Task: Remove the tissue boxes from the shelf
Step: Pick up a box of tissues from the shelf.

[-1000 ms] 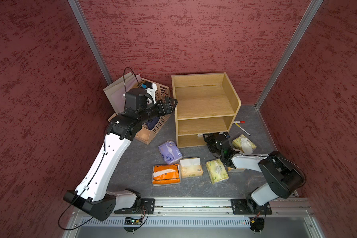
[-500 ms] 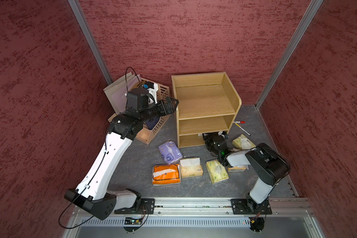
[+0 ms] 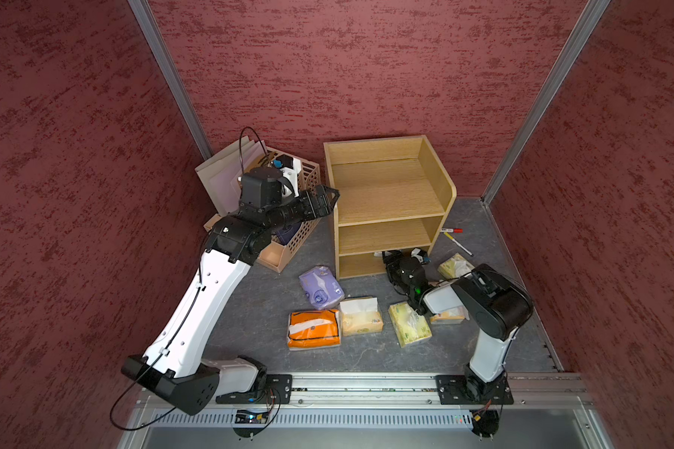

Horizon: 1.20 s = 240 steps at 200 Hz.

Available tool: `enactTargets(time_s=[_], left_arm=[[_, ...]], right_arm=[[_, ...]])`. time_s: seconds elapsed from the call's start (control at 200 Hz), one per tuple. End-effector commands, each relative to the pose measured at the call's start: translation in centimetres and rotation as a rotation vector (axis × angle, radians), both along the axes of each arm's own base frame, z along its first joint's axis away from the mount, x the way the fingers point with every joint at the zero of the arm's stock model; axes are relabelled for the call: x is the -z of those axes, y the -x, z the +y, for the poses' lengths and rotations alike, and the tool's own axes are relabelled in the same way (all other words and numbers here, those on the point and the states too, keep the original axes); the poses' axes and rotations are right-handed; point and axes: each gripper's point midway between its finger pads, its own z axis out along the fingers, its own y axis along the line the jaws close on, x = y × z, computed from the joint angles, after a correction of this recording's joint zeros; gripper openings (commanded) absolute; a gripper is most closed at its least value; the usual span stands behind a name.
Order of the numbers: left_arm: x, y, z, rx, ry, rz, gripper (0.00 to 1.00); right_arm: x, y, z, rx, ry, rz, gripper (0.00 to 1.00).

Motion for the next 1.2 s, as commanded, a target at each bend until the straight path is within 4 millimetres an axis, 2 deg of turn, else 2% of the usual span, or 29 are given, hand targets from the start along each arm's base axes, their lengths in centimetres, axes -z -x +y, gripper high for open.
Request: enactTargets(time_s=[0.0,0.18,0.301,0.561,0.656,0.787,0.907,1.057,1.197], left_arm=[[-1.0,0.2,0.0,0.006,-0.013,-0.034,1.00],[-0.7,0.1,-0.1,0.012,-0.019,-0.033,1.00],[-0.5,0.1,-0.1,0.020,-0.029,-0.035,1.00],[0.1,0.3,0.1,0.021,-0.048,-0.041,1.00],[0.4,0.2,0.2,0.021,-0.051,-0.035,1.00],[0.8,0.3,0.2,0.026,-0.050,-0.030,1.00],[1.0,0.3,0.5,0.017,-0.052,-0.029,1.00],[1.0,0.3,1.3,-0.003,-0.048,-0.030,1.00],[0.9,0.3,2.1,-0.025,-0.041,-0.032,1.00]], right_arm=[[0.5,-1.4,-2.5,0.128,0.012,0.029,0.62],[0.7,-2.5,-1.9,0.136,-0.008,0.020,0.62],[1.1,-3.1,-1.5,0.135,-0.033,0.011,0.56],[2.2,-3.3,-1.7,0.161,-0.019,0.052,0.53],[2.6,-3.5,-1.8,0.172,-0.004,0.085,0.45],[3.1,-3.5,-1.9,0.176,0.021,0.117,0.18],[2.8,-3.2,-2.1,0.176,0.036,0.129,0.00],[2.0,-2.1,-2.4,0.154,0.081,0.169,0.00],[1.1,-0.4,-1.8,0.063,0.140,0.254,0.00]])
